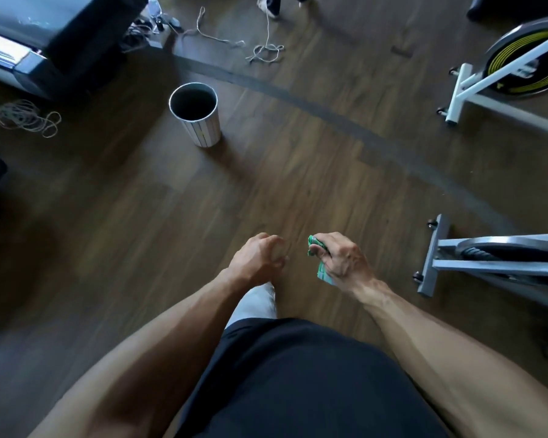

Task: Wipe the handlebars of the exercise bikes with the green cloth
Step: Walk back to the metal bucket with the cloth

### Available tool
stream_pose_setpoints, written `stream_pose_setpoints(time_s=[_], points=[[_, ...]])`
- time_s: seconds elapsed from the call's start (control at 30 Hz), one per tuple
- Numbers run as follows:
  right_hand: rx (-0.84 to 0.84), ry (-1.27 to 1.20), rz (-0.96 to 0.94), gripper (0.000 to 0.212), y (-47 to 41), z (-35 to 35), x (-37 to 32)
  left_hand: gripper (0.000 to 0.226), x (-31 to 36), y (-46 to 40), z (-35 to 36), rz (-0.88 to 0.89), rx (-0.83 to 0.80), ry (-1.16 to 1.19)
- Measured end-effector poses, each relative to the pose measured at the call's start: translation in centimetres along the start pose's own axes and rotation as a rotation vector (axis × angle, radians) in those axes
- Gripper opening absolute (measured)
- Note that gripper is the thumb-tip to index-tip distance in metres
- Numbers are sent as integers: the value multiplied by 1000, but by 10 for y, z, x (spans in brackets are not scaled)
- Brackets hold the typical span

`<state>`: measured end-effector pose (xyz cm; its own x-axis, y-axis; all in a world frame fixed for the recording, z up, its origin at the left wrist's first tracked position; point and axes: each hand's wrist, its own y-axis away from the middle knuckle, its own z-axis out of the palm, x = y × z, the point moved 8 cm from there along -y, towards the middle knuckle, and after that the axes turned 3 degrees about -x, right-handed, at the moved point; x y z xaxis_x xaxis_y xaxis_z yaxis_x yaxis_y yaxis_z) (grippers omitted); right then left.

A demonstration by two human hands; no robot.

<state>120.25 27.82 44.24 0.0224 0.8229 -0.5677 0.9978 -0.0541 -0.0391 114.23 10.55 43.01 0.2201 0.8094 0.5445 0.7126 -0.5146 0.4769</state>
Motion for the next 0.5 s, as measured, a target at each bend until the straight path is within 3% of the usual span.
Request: stream_pose_setpoints(time_s=[0.2, 0.5], points=[[56, -17, 38, 66, -104, -16, 9, 35, 2, -86, -69, 50, -47, 1], [60, 17, 63, 39, -236, -27, 24, 49, -10, -195, -157, 58, -36, -50]])
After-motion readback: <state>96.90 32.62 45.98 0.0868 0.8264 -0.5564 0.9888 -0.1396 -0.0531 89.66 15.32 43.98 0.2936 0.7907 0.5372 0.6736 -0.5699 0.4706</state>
